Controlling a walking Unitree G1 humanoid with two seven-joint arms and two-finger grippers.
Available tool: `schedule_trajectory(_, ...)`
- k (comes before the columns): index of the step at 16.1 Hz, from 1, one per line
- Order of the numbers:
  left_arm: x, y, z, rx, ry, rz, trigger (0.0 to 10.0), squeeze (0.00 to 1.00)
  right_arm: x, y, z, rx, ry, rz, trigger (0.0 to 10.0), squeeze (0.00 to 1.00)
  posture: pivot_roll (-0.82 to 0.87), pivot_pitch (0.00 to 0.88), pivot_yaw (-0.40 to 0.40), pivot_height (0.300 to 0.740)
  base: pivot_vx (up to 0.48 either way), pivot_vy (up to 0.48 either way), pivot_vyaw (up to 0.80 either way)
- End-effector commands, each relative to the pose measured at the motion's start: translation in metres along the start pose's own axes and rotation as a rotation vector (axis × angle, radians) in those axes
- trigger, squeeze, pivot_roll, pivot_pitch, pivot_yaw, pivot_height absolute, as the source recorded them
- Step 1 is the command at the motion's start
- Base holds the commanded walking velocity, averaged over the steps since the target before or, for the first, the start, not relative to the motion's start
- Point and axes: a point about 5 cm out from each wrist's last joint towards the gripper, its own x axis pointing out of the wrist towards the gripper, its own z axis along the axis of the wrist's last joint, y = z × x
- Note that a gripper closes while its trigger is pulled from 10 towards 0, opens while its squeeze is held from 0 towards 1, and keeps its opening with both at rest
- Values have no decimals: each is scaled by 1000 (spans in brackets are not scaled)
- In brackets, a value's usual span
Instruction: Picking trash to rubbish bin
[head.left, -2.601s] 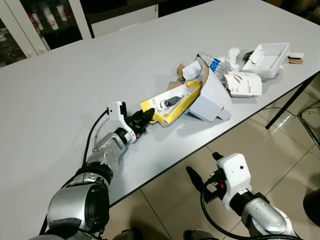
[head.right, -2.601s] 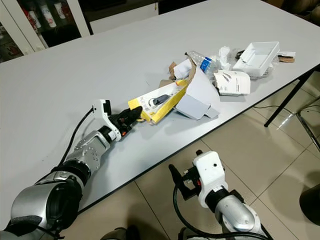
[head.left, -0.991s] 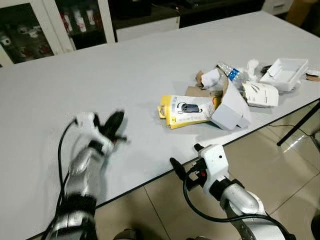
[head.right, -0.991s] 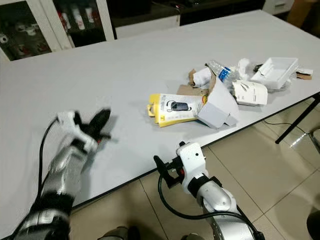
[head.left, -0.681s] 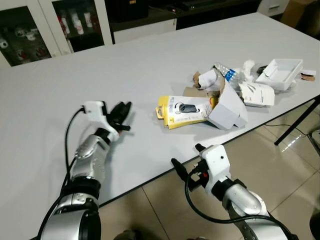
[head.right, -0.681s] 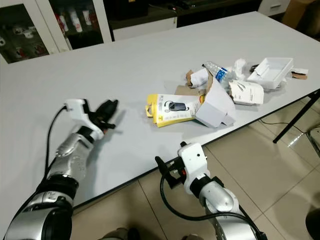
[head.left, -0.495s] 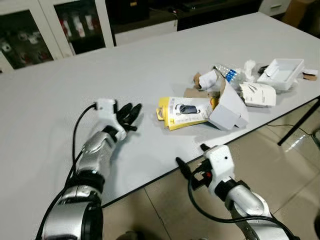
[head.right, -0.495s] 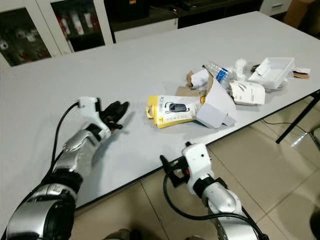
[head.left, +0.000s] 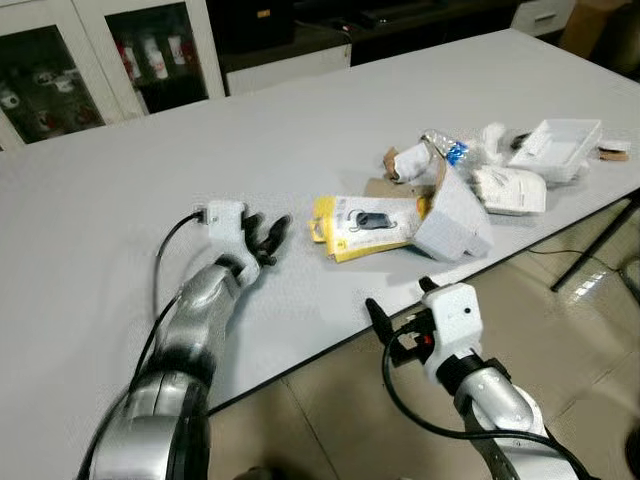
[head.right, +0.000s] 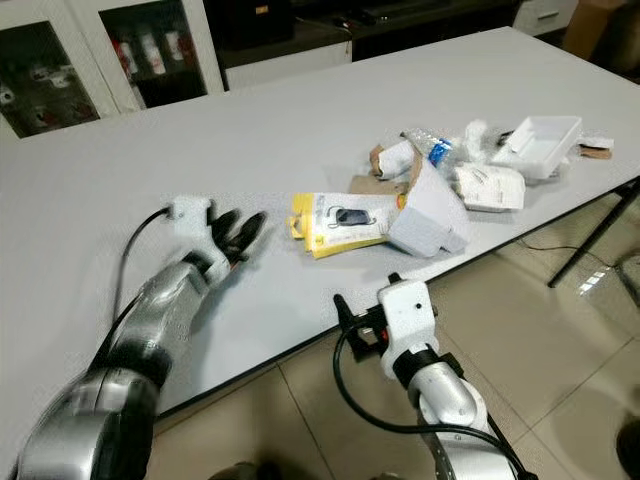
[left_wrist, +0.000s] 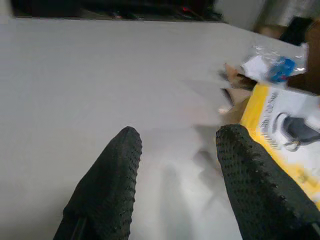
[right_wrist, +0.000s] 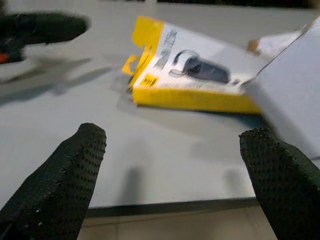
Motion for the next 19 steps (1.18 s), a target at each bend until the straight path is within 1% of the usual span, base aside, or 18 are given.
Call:
schedule_trajectory(1,-7,2,-7,25,42,38,10000,0,-1,1,6,-22,-29,0,10000,0,-127,36,12,740,0,0,0)
schedule_trajectory(2,-14,3,-13,85,75,52,10000,0,0,0,6,-20,-28,-1,10000,0,-122,35,5,740,0,0,0)
schedule_trajectory(3,-43,2,-21,138,78,98,10000,0,8,-1,10,-35,-30,9,10000,0,-78,37,-39,740,0,0,0)
schedule_trajectory(5,-74,-6,-18,167,73,103,10000,0,17,-5,18,-42,-60,11,10000,0,-44,44,-66,740,0,0,0)
schedule_trajectory(7,-84,-11,-10,158,61,122,10000,0,20,-7,22,-31,-79,5,10000,0,-33,46,-69,740,0,0,0)
schedule_trajectory(8,-88,-14,-4,177,49,123,10000,0,21,-9,22,-26,-82,1,10000,0,-20,52,-72,740,0,0,0)
schedule_trajectory(9,-91,-15,2,200,34,129,10000,0,21,-10,22,-19,-87,-7,10000,0,-15,56,-73,740,0,0,0)
schedule_trajectory(10,-90,-16,18,273,-50,144,10000,0,20,-10,22,5,-101,-26,10000,0,-16,54,-58,740,0,0,0)
schedule_trajectory(11,-89,-17,24,300,-81,151,10000,0,20,-10,22,11,-106,-31,10000,0,-16,54,-58,740,0,0,0)
schedule_trajectory(12,-89,-18,30,309,-111,153,10000,0,20,-10,23,14,-112,-34,10000,0,-20,54,-52,740,0,0,0)
schedule_trajectory(13,-82,-23,44,287,-156,113,10000,0,18,-10,24,23,-126,-41,10000,0,-27,56,-39,740,0,0,0)
schedule_trajectory(14,-76,-26,52,281,-173,73,10000,0,14,-10,23,33,-128,-46,10000,0,-31,54,-30,740,0,0,0)
schedule_trajectory(15,-75,-27,55,286,-172,67,10000,0,13,-10,22,34,-126,-47,10000,0,-31,54,-30,740,0,0,0)
schedule_trajectory(16,-72,-29,57,301,-170,44,10000,0,7,-12,19,41,-116,-66,10000,0,-39,55,-17,740,0,0,0)
schedule_trajectory(19,-68,-33,61,302,-177,27,10000,0,1,-15,16,52,-102,-84,10000,0,-45,53,-13,740,0,0,0)
